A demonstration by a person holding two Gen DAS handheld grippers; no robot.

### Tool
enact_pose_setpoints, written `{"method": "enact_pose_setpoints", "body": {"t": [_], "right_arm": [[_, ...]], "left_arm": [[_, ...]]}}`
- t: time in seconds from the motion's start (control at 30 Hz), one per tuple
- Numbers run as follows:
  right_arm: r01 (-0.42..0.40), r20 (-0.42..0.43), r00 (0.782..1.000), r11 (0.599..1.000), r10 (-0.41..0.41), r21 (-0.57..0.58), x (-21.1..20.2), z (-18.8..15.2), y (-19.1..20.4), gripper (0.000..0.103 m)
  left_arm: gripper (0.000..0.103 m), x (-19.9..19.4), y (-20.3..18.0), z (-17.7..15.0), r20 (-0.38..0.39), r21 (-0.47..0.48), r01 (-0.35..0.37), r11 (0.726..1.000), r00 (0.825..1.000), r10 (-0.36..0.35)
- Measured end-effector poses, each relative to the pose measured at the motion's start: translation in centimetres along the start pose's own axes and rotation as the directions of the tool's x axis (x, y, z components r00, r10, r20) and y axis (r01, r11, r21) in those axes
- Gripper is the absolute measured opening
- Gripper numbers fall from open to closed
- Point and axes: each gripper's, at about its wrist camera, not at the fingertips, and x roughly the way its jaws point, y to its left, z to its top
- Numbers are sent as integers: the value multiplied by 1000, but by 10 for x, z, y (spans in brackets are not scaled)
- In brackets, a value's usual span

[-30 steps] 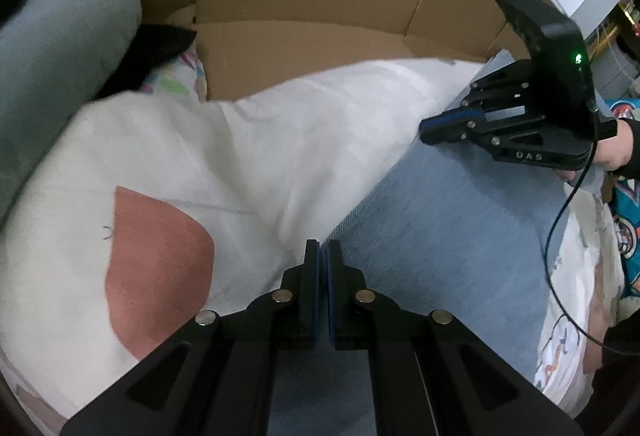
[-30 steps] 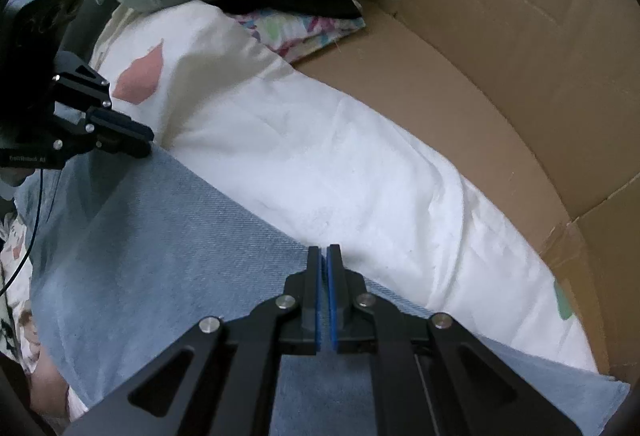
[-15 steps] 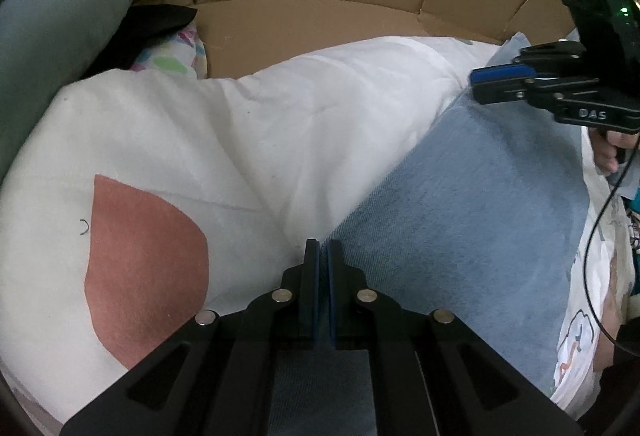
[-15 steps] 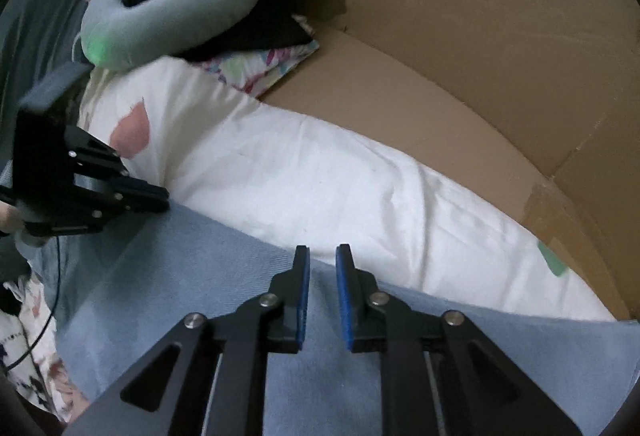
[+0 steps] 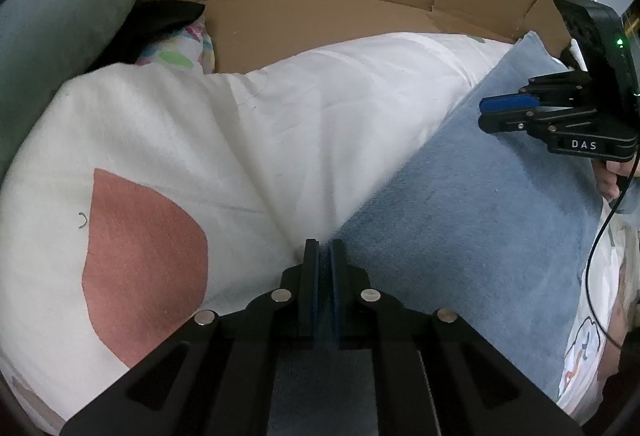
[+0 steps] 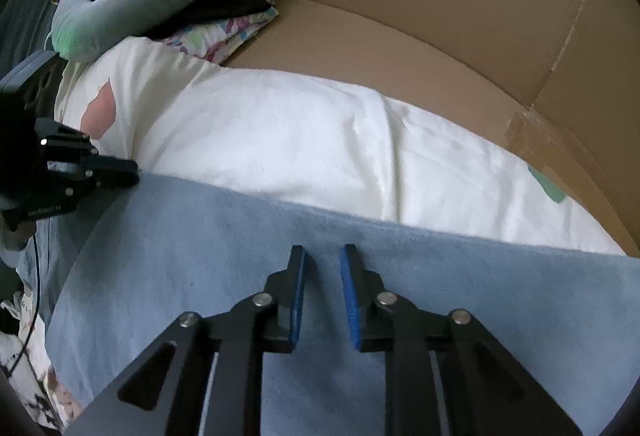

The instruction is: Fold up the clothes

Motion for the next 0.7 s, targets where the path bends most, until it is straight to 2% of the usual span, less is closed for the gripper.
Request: {"method": "enact_pose_setpoints", "body": {"t": [0.23, 0.4, 0.7], "right_arm": [[10, 43, 999, 1000, -10, -8, 1, 2, 4, 21], [41, 70, 997, 998, -38, -51, 2, 9, 12, 22], [21, 15, 1000, 998, -21, -53, -10, 12, 10, 22]], "left_arm": [[8, -1, 8, -2, 10, -59, 31, 998, 999, -30], [10, -6, 4, -5, 24, -42, -3, 999, 1000, 4], [14, -38, -2, -6, 72, -75, -45, 996, 996, 50]]}}
